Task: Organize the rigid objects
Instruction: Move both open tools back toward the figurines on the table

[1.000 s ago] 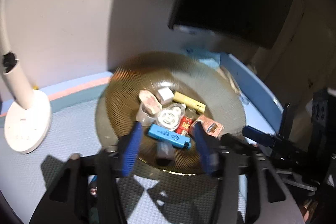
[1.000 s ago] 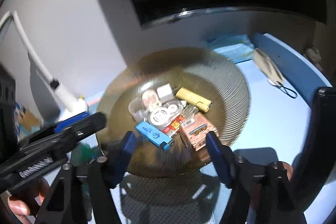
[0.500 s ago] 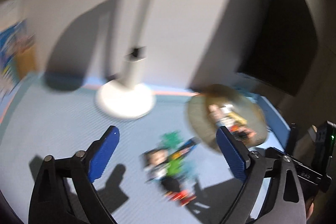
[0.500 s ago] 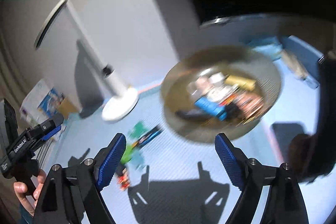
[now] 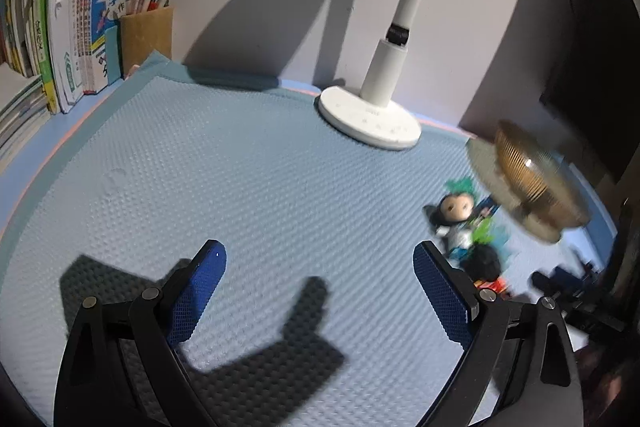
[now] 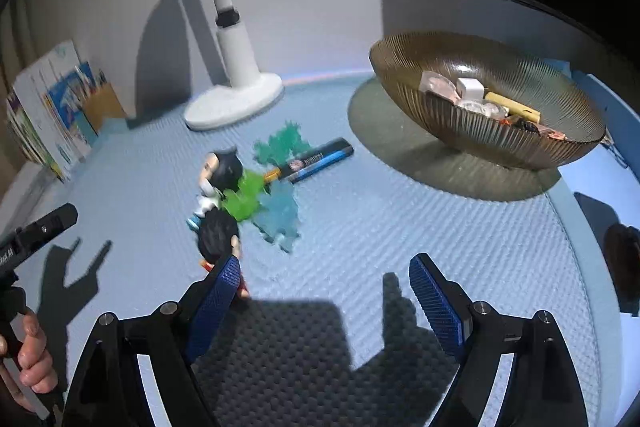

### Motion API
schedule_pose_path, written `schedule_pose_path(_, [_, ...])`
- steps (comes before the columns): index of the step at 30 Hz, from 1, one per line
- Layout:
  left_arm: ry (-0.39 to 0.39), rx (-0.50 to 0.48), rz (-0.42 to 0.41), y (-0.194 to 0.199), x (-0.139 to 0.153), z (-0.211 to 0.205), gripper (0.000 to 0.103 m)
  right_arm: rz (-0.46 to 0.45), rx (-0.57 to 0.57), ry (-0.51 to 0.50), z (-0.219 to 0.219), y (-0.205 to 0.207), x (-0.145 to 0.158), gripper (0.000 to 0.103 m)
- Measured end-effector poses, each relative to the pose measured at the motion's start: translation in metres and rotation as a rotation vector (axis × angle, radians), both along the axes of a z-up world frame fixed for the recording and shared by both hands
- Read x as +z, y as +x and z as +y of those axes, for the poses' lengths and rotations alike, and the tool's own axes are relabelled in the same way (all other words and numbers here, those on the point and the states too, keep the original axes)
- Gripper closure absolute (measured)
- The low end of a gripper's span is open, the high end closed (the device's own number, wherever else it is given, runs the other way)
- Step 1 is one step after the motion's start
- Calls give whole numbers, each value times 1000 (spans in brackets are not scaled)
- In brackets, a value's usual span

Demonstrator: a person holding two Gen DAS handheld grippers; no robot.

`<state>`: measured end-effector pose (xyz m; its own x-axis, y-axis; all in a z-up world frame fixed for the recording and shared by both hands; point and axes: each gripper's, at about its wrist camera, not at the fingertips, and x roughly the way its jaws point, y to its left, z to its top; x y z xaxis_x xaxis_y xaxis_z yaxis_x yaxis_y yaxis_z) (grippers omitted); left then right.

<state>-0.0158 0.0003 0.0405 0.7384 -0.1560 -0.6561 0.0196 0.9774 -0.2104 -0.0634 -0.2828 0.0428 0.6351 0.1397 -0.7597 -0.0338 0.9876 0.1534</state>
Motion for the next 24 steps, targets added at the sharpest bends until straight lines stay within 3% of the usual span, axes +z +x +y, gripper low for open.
schedule_pose_path(2, [31, -25, 40, 4, -6, -7, 8, -28, 12, 18, -2, -3, 2, 16])
schedule_pose_path(5, [31, -48, 16, 1, -6, -9, 8, -15, -3, 36, -8, 0, -1, 14])
schedule_pose_path(16, [-133, -16, 108, 10, -19, 23, 8, -19, 2, 12, -4, 2, 0, 12])
schedule_pose_path(24, [-152, 19, 116, 8, -21, 28, 8, 18, 11, 4, -1, 7, -5, 10])
